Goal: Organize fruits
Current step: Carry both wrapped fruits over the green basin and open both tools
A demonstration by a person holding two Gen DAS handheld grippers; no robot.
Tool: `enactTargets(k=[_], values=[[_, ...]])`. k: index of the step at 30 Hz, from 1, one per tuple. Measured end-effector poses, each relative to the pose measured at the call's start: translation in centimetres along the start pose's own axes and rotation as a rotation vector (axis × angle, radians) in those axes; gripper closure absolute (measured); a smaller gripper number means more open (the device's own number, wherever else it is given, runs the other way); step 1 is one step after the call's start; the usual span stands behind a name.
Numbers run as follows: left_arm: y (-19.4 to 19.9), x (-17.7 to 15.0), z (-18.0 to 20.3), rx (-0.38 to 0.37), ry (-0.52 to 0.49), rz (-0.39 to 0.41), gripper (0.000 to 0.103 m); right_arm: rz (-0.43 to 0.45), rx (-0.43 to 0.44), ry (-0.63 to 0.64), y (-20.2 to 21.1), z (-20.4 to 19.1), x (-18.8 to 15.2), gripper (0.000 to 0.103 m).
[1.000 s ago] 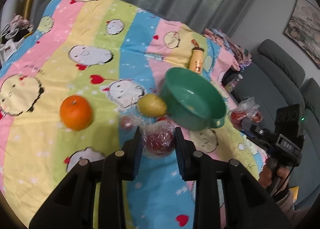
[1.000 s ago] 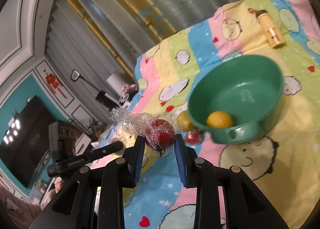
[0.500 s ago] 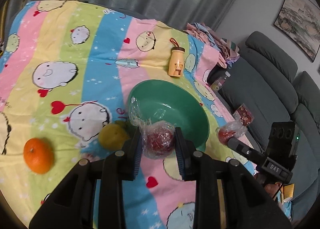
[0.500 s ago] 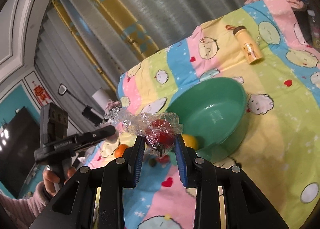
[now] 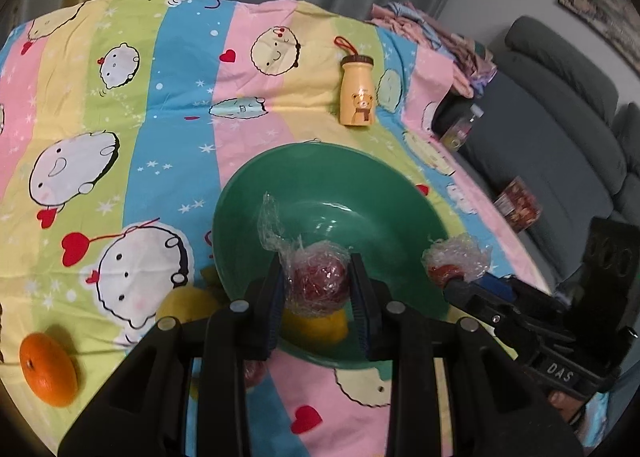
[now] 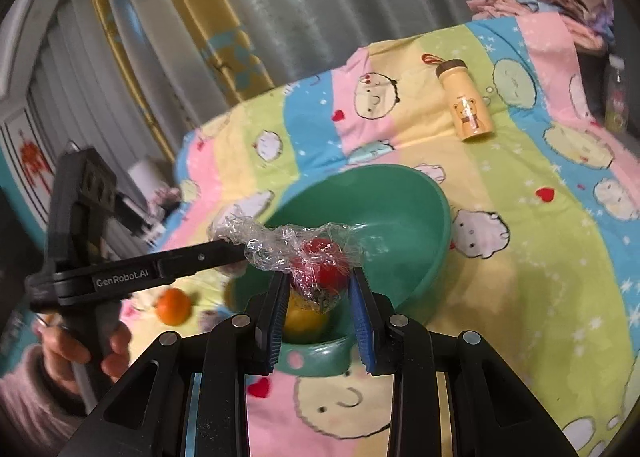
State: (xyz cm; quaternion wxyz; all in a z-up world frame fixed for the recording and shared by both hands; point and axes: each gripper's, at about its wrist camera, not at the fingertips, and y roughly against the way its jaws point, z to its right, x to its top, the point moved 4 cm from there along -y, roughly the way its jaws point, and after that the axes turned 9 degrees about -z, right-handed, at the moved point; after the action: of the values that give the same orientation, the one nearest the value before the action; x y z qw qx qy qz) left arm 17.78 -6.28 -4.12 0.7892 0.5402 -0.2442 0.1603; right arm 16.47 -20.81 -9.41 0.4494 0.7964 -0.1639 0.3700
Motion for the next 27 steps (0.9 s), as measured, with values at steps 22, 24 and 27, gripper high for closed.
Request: enactTargets(k=[22,24,27], values=[[1.1,1.9,-1.5,0.047,0.032,0.071,0.026,0.064,-0.097,-0.027,0.4,1.7,0.4,0.061],[2.6,1.9,-2.4,0.049,0.056,0.105,0.024,0.081,-0.079,-0.044,0.9,2.1,0.5,0.060],[4.7,1.3,-3.6,0.071,0.085,0.146,0.023,0.105,-0.046,-0.084,1.7,2.8,0.5,0.055]])
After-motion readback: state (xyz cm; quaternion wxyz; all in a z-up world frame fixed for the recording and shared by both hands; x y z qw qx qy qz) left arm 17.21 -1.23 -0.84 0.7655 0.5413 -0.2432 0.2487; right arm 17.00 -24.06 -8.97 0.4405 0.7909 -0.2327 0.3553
